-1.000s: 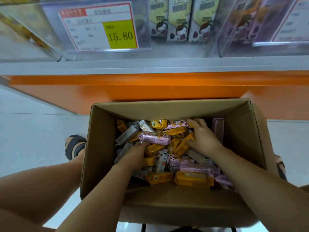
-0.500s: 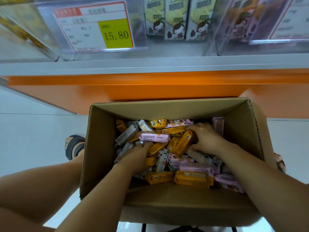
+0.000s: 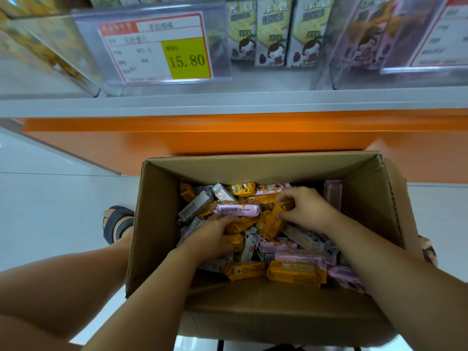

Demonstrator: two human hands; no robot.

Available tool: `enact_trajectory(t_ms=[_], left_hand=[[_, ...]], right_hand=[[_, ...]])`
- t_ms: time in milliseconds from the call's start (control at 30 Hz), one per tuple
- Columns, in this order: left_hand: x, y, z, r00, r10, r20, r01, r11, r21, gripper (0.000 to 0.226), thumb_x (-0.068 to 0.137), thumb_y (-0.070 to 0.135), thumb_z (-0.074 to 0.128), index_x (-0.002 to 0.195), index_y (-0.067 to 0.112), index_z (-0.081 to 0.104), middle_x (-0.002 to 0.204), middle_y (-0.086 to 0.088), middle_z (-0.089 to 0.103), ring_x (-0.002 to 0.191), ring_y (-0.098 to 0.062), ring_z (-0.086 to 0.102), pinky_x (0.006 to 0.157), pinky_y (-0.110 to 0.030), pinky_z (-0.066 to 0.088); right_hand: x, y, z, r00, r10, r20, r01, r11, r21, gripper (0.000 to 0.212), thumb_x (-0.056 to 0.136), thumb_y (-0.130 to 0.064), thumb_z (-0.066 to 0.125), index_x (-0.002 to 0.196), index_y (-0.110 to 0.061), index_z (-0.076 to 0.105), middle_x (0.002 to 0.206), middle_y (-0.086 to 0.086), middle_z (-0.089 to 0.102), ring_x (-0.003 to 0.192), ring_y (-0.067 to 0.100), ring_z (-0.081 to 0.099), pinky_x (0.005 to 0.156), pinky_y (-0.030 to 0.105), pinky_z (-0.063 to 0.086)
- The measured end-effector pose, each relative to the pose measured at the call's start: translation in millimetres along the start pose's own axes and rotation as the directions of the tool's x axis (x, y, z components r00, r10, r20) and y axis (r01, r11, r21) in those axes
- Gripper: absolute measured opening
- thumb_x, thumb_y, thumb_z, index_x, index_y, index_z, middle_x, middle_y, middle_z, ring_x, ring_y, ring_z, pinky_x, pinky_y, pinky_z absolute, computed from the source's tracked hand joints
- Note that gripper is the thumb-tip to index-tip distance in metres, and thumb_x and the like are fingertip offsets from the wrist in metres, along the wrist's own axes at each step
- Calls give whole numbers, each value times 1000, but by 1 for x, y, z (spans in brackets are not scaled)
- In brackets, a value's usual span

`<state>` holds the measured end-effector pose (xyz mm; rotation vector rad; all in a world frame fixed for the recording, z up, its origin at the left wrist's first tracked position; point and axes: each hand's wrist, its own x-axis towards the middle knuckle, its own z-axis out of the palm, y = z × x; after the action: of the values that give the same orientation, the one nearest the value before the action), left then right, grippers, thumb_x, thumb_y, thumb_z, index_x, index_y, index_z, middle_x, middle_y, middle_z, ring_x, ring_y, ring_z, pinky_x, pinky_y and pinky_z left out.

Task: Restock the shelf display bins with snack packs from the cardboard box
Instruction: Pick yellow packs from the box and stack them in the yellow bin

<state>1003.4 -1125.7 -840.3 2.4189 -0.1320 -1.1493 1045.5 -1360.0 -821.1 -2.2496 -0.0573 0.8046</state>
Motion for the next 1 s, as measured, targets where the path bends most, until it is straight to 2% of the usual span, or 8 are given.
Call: enact_trajectory(t_ms=[67, 167, 333, 500, 633, 833, 933, 1000], left_hand=[[-1, 7, -5, 999, 27, -20, -29, 996, -80, 61, 85, 23, 70, 139, 31, 42, 144, -2, 38, 129, -21, 42, 103, -29, 40], [-2, 13, -9, 997, 54, -59, -66, 974, -218, 52, 85, 15, 68, 132, 27, 50, 120, 4, 55, 108, -13, 55, 74, -6, 40], [-10, 22, -19, 980, 37, -197, -125, 882, -454, 40, 84, 1, 66, 114, 24, 53, 100, 5, 57, 84, -10, 58, 62, -5, 44], [-16, 22, -17, 978, 36, -204, -149, 807, -572, 44, 84, 1, 68, 118, 21, 50, 107, 0, 60, 92, -14, 64, 72, -15, 53], [-18, 22, 5, 994, -1, -113, -64, 817, -573, 39, 84, 6, 69, 112, 22, 47, 98, 6, 54, 93, -19, 60, 76, -21, 52], [-18, 16, 13, 996, -34, 85, 69, 893, -445, 50, 86, 15, 69, 129, 27, 46, 116, 4, 54, 111, -15, 54, 92, -29, 47], [-22, 11, 5, 983, -65, 174, 142, 867, -477, 56, 85, 13, 69, 132, 27, 43, 125, 2, 58, 117, -18, 54, 96, -35, 47], [-21, 6, 3, 968, -84, 238, 173, 908, -381, 52, 85, 21, 69, 130, 29, 46, 130, 4, 56, 120, -17, 52, 99, -34, 45]], right_hand=[[-1, -10, 0, 999, -32, -40, 36, 995, 96, 24, 78, -18, 76, 98, -24, 64, 102, -4, 60, 95, 12, 56, 72, 19, 43], [-3, -26, -6, 991, -23, -130, 65, 943, 326, 17, 81, -15, 72, 94, -24, 64, 98, -3, 63, 91, 13, 61, 75, 25, 52], [-13, -28, -10, 994, 90, -68, -19, 730, 683, 16, 83, -7, 69, 92, -17, 61, 101, 3, 60, 91, 17, 64, 75, 29, 59], [-32, 1, -2, 988, 132, 85, -146, 972, 185, 22, 81, -18, 73, 98, -20, 61, 101, -7, 54, 96, 10, 52, 73, 18, 44], [-49, -3, 5, 993, -28, 115, 33, 999, -42, 27, 77, -22, 76, 101, -24, 61, 106, -7, 51, 93, 7, 49, 63, 7, 36], [-70, -14, 13, 966, -15, 260, 23, 999, -27, 45, 75, -30, 79, 115, -32, 58, 112, -14, 51, 105, 7, 52, 84, 21, 46], [-73, -15, 2, 972, 49, 229, -64, 996, 56, 37, 75, -21, 79, 107, -27, 62, 103, -7, 58, 95, 12, 60, 81, 27, 51], [-74, -10, -4, 962, 89, 258, -59, 991, -120, 25, 77, -18, 76, 94, -28, 60, 93, -8, 59, 90, 13, 59, 74, 25, 49]])
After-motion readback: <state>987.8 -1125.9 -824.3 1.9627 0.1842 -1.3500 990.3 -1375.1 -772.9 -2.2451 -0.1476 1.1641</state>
